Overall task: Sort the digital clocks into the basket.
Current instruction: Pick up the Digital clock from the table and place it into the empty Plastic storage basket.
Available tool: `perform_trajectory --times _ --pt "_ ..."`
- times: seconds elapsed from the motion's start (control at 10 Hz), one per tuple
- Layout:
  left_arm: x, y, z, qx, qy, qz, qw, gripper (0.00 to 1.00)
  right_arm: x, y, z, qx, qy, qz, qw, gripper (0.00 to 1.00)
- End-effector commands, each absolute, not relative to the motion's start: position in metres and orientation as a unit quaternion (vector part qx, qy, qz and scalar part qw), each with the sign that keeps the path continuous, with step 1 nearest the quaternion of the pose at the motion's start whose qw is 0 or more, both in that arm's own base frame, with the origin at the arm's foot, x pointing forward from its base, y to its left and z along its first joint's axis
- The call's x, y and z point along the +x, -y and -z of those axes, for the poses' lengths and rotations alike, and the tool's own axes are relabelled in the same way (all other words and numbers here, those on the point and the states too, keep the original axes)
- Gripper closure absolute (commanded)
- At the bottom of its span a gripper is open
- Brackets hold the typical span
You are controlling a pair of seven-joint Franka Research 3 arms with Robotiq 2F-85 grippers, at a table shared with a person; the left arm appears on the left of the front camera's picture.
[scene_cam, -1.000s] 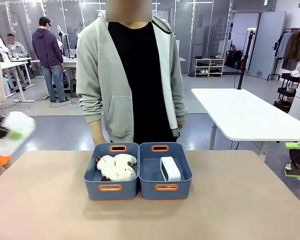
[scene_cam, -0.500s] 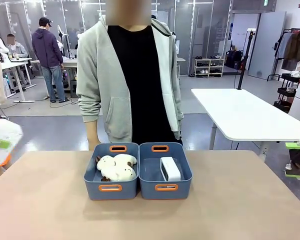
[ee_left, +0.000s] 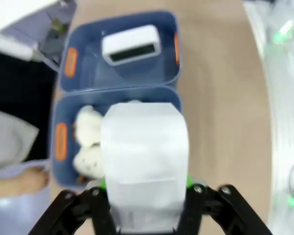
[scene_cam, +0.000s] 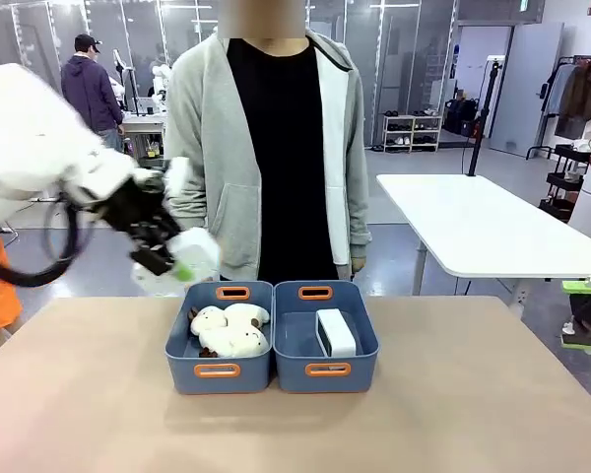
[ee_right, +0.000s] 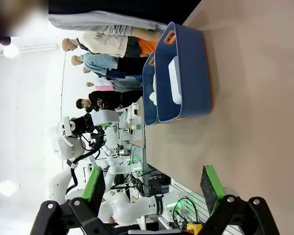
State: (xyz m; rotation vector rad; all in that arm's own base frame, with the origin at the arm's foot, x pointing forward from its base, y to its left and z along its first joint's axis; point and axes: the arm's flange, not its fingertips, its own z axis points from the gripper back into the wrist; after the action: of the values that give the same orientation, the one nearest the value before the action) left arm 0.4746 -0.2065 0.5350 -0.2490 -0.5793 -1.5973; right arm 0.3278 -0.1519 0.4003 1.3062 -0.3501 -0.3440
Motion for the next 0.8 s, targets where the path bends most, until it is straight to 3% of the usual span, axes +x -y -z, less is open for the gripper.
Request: perform_trajectory --times 0.0,0.3,0.6,0.7 --pt "0.493 0.260 -0.545 -0.038 0.220 0.747 0.626 1.00 0.328 0.152 -0.403 0.605 0.163 0.157 0.763 0.00" --pt "0.479 0.375 -0.528 0.026 0.172 0.813 0.556 1.00 0.328 0.152 -0.403 0.605 0.163 0.157 0.763 0.00" --pt "0.478 0.454 -0.500 0.105 0.137 0.902 0.396 1.00 0.328 0.152 -0.403 0.605 0.163 0.157 0.763 0.00" --pt "0.491 0.462 -0.490 0.124 0.073 0.944 0.295 1.00 0.328 0.152 -0.403 0.605 0.163 0.157 0.763 0.00"
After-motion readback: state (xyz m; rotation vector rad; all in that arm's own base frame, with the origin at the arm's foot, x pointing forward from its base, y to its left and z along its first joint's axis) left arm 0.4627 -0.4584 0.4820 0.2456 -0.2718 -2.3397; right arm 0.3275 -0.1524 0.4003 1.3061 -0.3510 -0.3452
